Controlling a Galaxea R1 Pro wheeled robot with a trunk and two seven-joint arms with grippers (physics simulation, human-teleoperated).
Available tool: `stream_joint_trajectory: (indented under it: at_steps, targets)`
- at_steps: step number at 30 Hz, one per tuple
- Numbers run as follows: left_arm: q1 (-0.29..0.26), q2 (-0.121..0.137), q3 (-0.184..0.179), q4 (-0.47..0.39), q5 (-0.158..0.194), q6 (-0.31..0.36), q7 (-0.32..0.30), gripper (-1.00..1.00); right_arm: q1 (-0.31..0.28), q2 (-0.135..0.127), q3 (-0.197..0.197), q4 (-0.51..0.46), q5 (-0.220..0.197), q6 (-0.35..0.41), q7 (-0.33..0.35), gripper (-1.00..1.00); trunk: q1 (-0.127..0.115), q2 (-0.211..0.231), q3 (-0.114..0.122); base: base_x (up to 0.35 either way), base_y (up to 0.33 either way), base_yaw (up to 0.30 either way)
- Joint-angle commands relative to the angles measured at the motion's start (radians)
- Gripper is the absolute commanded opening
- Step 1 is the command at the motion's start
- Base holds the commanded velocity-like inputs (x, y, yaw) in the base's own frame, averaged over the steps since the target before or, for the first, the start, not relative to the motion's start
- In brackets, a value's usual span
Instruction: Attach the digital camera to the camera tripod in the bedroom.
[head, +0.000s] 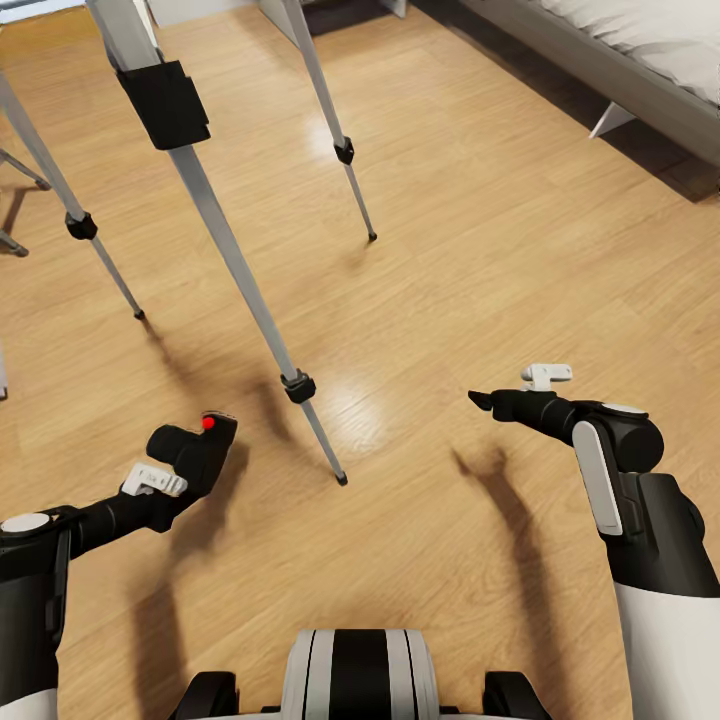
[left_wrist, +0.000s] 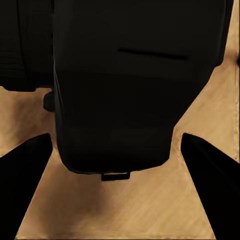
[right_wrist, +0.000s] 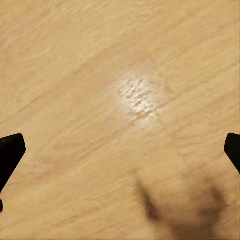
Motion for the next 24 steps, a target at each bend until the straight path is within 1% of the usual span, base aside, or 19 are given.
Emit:
stream_joint_trajectory:
  at_steps: [1,3,4,7,10,12,14,16,17,19,21,24]
  targets:
    - [0.009,-0.014,0.005,-0.004,-0.005,0.036,-0.006,-1.00,0.000,0.000,-0.001,0.000,0.000,0.004,0.004,1.00,0.000,0.000,0.001,0.000,0.000,0.000]
    - [0.023,-0.032,0.021,-0.007,-0.005,0.097,0.000,-1.00,0.001,0.000,0.000,-0.001,0.000,0.004,0.003,1.00,0.000,0.000,0.004,0.000,0.000,0.000]
    - [0.023,-0.032,0.021,-0.007,-0.005,0.097,0.000,-1.00,0.001,0.000,0.000,-0.001,0.000,0.004,0.003,1.00,0.000,0.000,0.006,0.000,0.000,0.000]
    - [0.037,-0.051,0.042,-0.010,-0.003,0.156,0.010,-1.00,0.003,0.000,0.002,-0.001,0.000,0.004,0.003,1.00,0.000,0.000,0.011,0.000,0.000,0.000]
    - [0.042,-0.061,0.056,-0.011,-0.001,0.186,0.015,-1.00,0.004,0.000,0.002,-0.001,0.000,0.004,0.004,1.00,0.000,0.000,0.015,0.000,0.000,0.000]
    - [0.045,-0.075,0.077,-0.012,0.000,0.236,0.018,-1.00,0.005,0.000,0.002,-0.001,0.000,0.004,0.004,1.00,0.000,0.000,0.018,0.000,0.000,0.000]
    - [0.048,-0.088,0.108,-0.013,0.002,0.297,0.021,-1.00,0.008,0.001,0.004,-0.001,-0.001,0.004,0.004,1.00,0.000,0.000,0.021,0.000,0.000,0.000]
    - [0.050,-0.097,0.139,-0.013,0.003,0.343,0.024,-1.00,0.016,0.003,0.006,-0.001,-0.001,0.005,0.004,1.00,0.000,0.000,0.025,0.000,0.000,0.000]
    - [0.050,-0.097,0.139,-0.013,0.003,0.343,0.024,-1.00,0.016,0.003,0.006,-0.001,-0.001,0.005,0.004,1.00,0.000,0.000,0.026,0.000,0.000,0.000]
    - [0.052,-0.100,0.165,-0.013,0.003,0.375,0.025,-1.00,0.024,0.005,0.006,-0.001,-0.001,0.005,0.004,1.00,0.000,0.000,0.029,0.000,0.000,0.000]
    - [0.053,-0.100,0.183,-0.013,0.003,0.396,0.026,-1.00,0.029,0.006,0.007,-0.001,-0.001,0.005,0.004,1.00,0.000,0.000,0.032,0.000,0.000,0.000]
    - [0.051,-0.098,0.193,-0.013,0.003,0.409,0.026,-1.00,0.032,0.007,0.007,-0.001,-0.001,0.005,0.004,1.00,0.000,0.000,0.037,0.000,0.000,0.000]
